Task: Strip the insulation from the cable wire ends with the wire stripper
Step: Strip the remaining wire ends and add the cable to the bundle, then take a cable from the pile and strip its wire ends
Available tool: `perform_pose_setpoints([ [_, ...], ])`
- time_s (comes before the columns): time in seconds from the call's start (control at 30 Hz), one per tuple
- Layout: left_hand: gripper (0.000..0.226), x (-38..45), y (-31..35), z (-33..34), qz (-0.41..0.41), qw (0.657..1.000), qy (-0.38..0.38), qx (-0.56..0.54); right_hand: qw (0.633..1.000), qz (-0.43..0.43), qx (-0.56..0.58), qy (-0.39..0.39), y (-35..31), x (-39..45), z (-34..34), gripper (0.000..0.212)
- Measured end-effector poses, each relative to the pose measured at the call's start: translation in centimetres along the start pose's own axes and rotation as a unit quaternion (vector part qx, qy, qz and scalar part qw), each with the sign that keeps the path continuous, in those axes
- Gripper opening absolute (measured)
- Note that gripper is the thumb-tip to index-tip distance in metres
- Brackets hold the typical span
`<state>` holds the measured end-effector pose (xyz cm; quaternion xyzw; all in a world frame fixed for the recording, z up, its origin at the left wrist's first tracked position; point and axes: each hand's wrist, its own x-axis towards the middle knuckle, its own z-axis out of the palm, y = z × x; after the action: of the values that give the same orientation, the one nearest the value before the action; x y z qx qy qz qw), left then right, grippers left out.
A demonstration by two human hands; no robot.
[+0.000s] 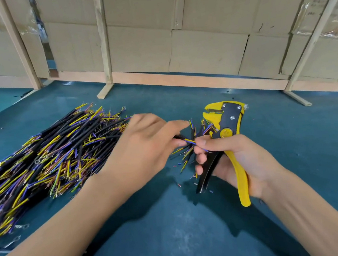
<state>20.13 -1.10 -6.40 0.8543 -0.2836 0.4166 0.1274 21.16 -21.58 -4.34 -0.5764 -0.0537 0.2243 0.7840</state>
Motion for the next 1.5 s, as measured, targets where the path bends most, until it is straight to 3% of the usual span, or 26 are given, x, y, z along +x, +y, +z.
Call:
perform_pose_setpoints([
  [0.07,0.026,0.0,-0.7,-0.1,-0.049,0.995,0.008,0.083,1.0,-0.023,0.017,0.012,-0.3,0.0,-0.1,0.003],
  [0.13,0.032,-0.3,-1.5,-0.1,-0.143,0.977,-0.04,0.156,0.993,-0.08,0.065,0.056,-0.5,0.2,-0.1,0.001],
  [0.2,0.033,-0.8,-2.1,-0.5,-0.251,0.929,-0.143,0.233,0.978,-0.14,0.097,0.121,-0.9,0.4,-0.6,0.006],
  [0.27,0.028,-1.3,-2.4,-0.7,-0.304,0.874,-0.234,0.297,0.963,-0.161,0.08,0.2,-1.3,0.5,-1.5,0.011],
  [0.37,0.023,-1.4,-2.5,-0.9,-0.303,0.856,-0.273,0.316,0.955,-0.086,0.036,0.281,-1.5,0.8,-2.8,0.005],
  [0.53,0.027,-1.0,-2.1,-0.7,-0.305,0.843,-0.294,0.33,0.97,0.047,0.034,0.236,-1.2,1.0,-3.2,0.012],
  [0.63,0.032,-0.6,-1.8,-0.8,-0.294,0.863,-0.27,0.311,0.973,0.062,0.036,0.221,-1.2,0.8,-2.9,0.009],
  [0.73,0.044,0.1,-1.3,-1.1,-0.266,0.912,-0.193,0.248,0.973,0.054,0.028,0.223,-1.2,0.6,-2.5,0.007],
  [0.8,0.052,0.5,-0.8,-1.2,-0.217,0.947,-0.133,0.198,0.969,0.015,0.043,0.244,-0.9,0.5,-2.1,0.009],
  [0.9,0.065,0.7,0.0,-1.3,-0.147,0.972,-0.084,0.164,0.96,-0.084,0.125,0.234,-0.5,0.3,-1.1,0.016],
  [0.97,0.068,0.8,0.3,-1.4,-0.113,0.981,-0.068,0.144,0.962,-0.134,0.147,0.186,-0.6,0.0,-0.3,0.017],
  [1.03,0.069,0.8,0.4,-1.4,-0.086,0.986,-0.062,0.13,0.968,-0.161,0.12,0.15,-0.6,-0.3,0.2,0.004],
  [1.1,0.07,0.8,0.6,-1.3,-0.069,0.988,-0.064,0.118,0.971,-0.179,0.071,0.138,-0.4,-0.6,0.5,0.019],
  [1.5,0.069,0.6,0.8,-1.1,-0.044,0.997,-0.057,0.036,0.957,-0.222,0.022,0.183,0.3,-0.4,0.4,0.01],
])
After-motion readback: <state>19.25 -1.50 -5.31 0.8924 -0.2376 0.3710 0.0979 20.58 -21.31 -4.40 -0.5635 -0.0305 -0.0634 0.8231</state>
